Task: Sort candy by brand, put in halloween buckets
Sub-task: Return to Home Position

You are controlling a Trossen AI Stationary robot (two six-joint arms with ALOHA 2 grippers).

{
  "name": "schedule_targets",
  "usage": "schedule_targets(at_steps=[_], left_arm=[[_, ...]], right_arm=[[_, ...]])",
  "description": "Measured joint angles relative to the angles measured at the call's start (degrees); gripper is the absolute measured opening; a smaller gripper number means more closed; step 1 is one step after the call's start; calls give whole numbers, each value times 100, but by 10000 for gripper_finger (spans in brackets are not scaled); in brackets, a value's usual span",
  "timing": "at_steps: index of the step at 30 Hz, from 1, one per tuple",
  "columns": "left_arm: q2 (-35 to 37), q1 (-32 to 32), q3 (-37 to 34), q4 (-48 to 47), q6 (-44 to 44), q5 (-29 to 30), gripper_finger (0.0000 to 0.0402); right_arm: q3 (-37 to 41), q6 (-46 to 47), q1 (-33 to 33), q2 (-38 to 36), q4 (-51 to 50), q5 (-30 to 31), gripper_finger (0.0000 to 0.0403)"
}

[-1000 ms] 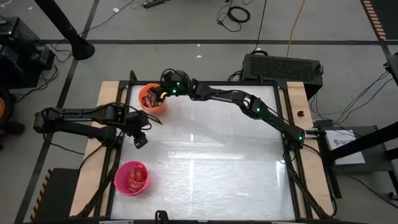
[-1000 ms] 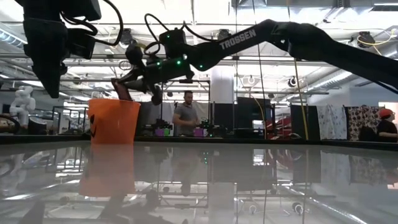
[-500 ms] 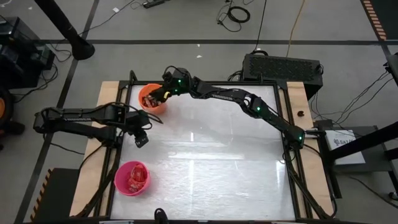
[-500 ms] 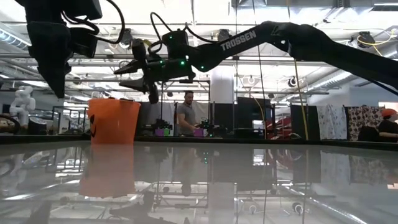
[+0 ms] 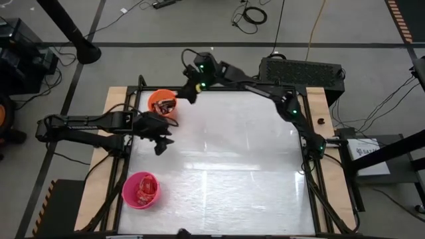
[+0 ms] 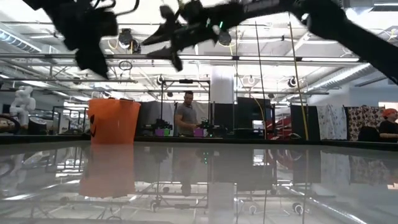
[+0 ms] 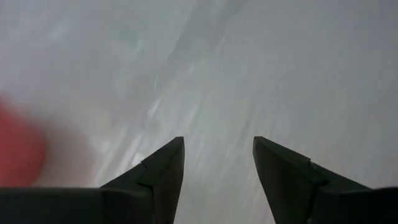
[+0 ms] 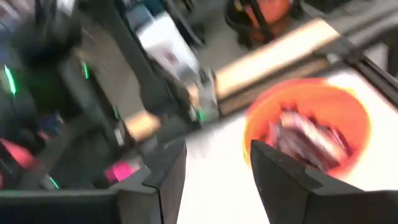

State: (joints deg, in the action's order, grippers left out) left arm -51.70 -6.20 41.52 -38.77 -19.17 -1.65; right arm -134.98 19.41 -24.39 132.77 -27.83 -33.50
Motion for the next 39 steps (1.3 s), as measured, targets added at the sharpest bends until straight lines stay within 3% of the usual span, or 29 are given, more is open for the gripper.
schedule_targets(at_steps=[5, 8, 17, 22, 27, 32, 39], left_arm=[[-1, 1, 17, 1620, 349, -227, 199], [27, 2, 250, 2114, 572, -312, 199], [998, -20, 815, 2202, 936, -233, 199], [1989, -20, 820, 2031, 943, 193, 199], [2959, -20, 822, 1755, 906, 665, 199], [3585, -20, 763, 1505, 639, 923, 199], [3856, -20, 224, 1238, 192, 1151, 199]], right_arm=[[-4, -1133, 230, -737, -1955, 947, 171], [-4, -1458, 397, -1105, -2691, 1274, 171], [-7, -1758, 909, -1863, -3702, 2234, 171], [-7, -1754, 1113, -2066, -4092, 2854, 171], [315, -1789, 1210, -2193, -4147, 2955, 171], [1693, -1606, 1258, -2778, -3504, 2949, 171], [5656, -504, 1295, -4706, -316, 3204, 171]])
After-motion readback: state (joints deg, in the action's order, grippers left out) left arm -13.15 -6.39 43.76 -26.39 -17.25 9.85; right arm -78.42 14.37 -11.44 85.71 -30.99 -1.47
